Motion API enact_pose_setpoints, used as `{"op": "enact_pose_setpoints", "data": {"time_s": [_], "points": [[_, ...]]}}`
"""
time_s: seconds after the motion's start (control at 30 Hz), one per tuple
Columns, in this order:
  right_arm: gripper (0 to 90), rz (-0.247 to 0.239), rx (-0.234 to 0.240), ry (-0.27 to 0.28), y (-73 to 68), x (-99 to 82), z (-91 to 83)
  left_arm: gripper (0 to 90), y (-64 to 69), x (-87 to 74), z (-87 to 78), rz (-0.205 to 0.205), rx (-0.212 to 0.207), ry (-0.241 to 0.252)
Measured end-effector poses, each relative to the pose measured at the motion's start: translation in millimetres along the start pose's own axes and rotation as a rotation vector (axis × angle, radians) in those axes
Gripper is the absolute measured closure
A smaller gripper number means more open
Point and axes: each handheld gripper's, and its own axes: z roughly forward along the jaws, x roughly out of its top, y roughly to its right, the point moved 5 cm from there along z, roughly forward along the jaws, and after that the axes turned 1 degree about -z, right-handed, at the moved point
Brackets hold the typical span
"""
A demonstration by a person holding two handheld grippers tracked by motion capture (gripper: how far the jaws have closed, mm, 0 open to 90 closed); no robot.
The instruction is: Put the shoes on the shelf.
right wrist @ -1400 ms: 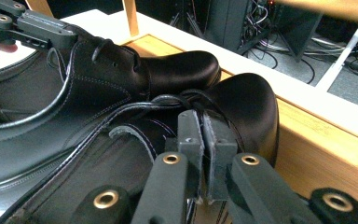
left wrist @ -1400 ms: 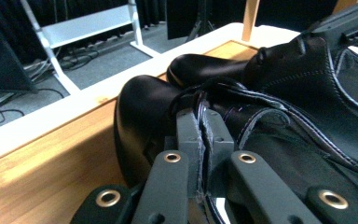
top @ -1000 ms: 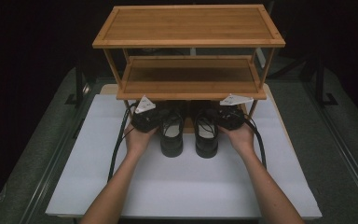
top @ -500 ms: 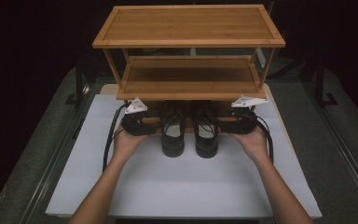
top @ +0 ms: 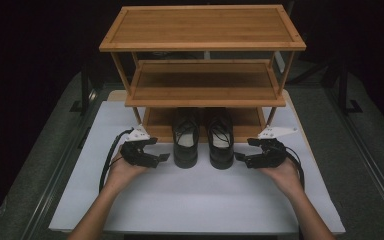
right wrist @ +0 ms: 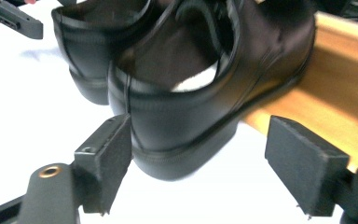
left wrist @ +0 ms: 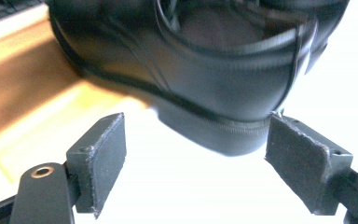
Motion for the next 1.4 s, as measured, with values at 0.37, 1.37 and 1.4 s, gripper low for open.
{"op": "enact_pose_setpoints", "data": {"time_s": [0.37, 1.37, 1.4], "points": [[16.1, -0.022, 0.031, -0.120, -4.8, -26.2, 39.4, 13.6, 12.3, -12.1, 34.7, 0.067, -0.039, -0.058], [26.5, -0.045, 0.008, -0.076, -29.2, -20.6, 67.7, 18.4, 25.6, -8.5, 59.1, 0.096, -0.032, -0.102], [26.7, -0.043, 0.009, -0.076, -29.1, -20.5, 67.6, 18.4, 25.9, -7.8, 58.8, 0.091, -0.032, -0.096]]}}
